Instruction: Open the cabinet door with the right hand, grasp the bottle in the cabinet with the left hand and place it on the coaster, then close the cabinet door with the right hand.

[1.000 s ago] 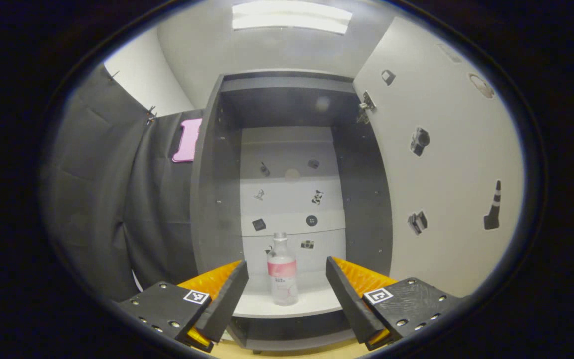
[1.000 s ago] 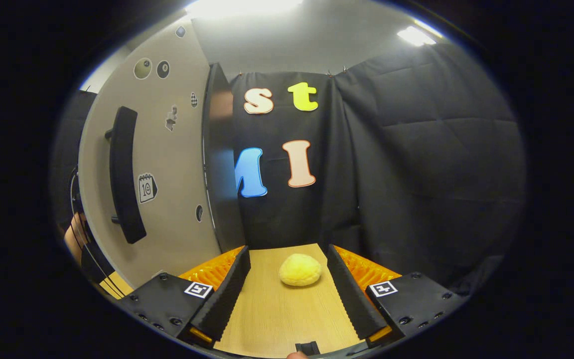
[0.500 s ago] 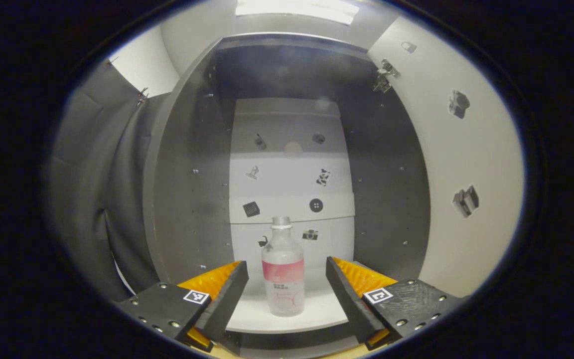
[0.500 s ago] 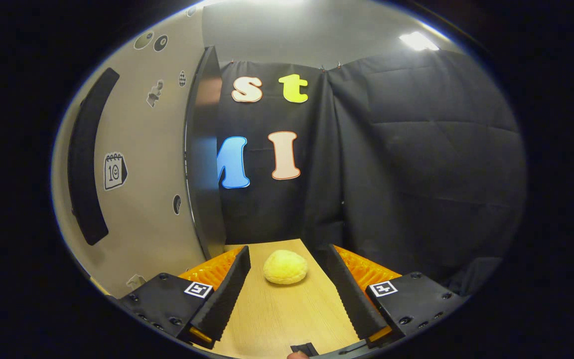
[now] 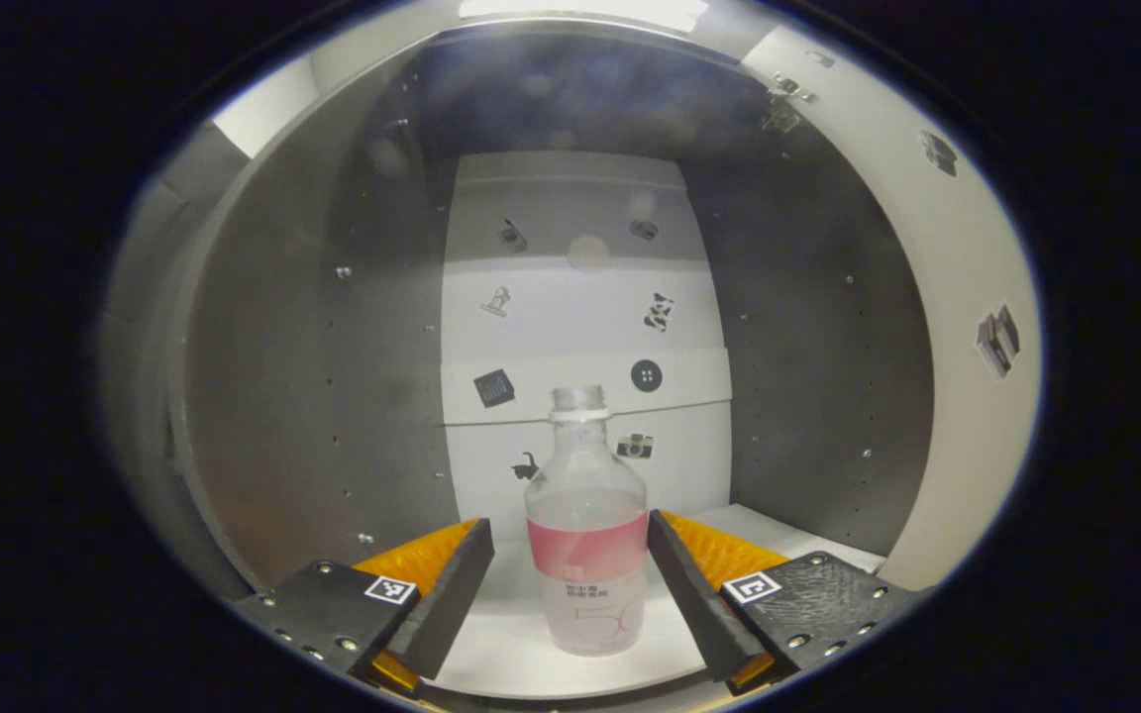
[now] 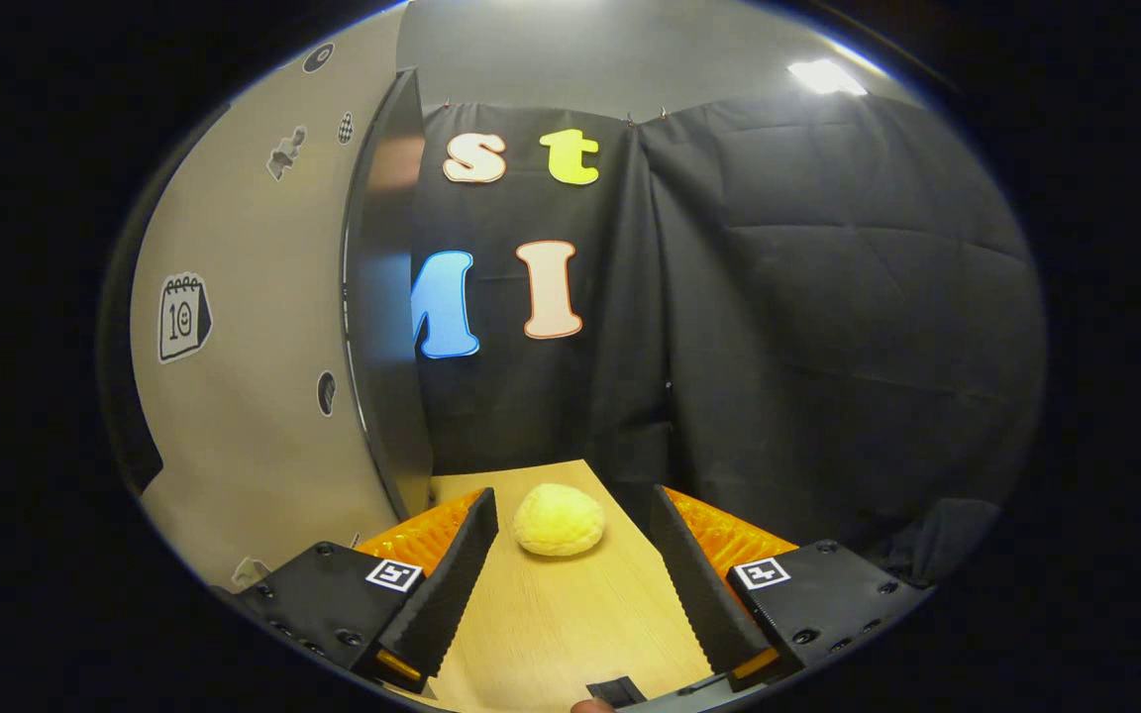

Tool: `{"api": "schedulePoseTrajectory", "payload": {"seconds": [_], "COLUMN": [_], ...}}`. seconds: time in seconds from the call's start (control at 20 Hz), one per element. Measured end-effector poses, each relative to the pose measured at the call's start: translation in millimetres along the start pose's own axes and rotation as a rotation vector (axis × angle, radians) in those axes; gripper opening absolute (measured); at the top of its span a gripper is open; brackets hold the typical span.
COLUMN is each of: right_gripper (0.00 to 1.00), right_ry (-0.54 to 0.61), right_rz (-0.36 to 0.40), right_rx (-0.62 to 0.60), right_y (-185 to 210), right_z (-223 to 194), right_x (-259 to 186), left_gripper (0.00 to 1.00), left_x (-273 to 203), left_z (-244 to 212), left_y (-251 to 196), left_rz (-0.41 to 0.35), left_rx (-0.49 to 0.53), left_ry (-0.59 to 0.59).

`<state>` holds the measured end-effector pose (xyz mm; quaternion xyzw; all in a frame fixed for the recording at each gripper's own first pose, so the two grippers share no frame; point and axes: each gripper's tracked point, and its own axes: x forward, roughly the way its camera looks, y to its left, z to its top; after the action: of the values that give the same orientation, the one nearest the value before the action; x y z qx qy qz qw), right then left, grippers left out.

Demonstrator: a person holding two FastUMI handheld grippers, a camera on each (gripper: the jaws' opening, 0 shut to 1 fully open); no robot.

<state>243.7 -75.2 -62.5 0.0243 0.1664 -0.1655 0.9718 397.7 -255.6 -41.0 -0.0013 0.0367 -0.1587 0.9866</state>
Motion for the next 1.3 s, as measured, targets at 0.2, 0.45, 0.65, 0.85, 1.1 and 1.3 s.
{"api": "schedulePoseTrajectory", "payload": {"seconds": [0.2,0.45,0.65,0.85,1.1,1.3], "right_gripper": [0.98,0.98,0.98,0.98,0.98,0.93], "right_ry": [0.000,0.016,0.013,0.012,-0.001,-0.001], "right_rz": [-0.014,-0.014,0.001,0.035,0.084,0.119], "right_rx": [-0.009,-0.002,-0.020,-0.021,-0.022,-0.017], "right_y": [2.0,2.7,4.2,5.6,6.1,4.6], "right_z": [-2.5,-7.0,-5.8,-6.4,-5.4,-6.2], "right_x": [4.5,6.4,3.7,0.7,-6.5,-12.0], "left_gripper": [0.96,0.82,0.74,0.74,0.77,0.72], "left_x": [14.0,13.4,-10.3,-43.2,-92.5,-133.9], "left_z": [-11.7,-14.0,-0.3,15.1,25.7,27.3], "left_y": [-2.6,-3.4,1.1,10.2,28.4,43.6], "left_rz": [-0.026,-0.040,-0.042,-0.026,0.019,0.059], "left_rx": [0.012,-0.013,-0.052,-0.060,-0.059,-0.072], "left_ry": [0.021,0.027,-0.001,-0.033,-0.057,-0.072]}}
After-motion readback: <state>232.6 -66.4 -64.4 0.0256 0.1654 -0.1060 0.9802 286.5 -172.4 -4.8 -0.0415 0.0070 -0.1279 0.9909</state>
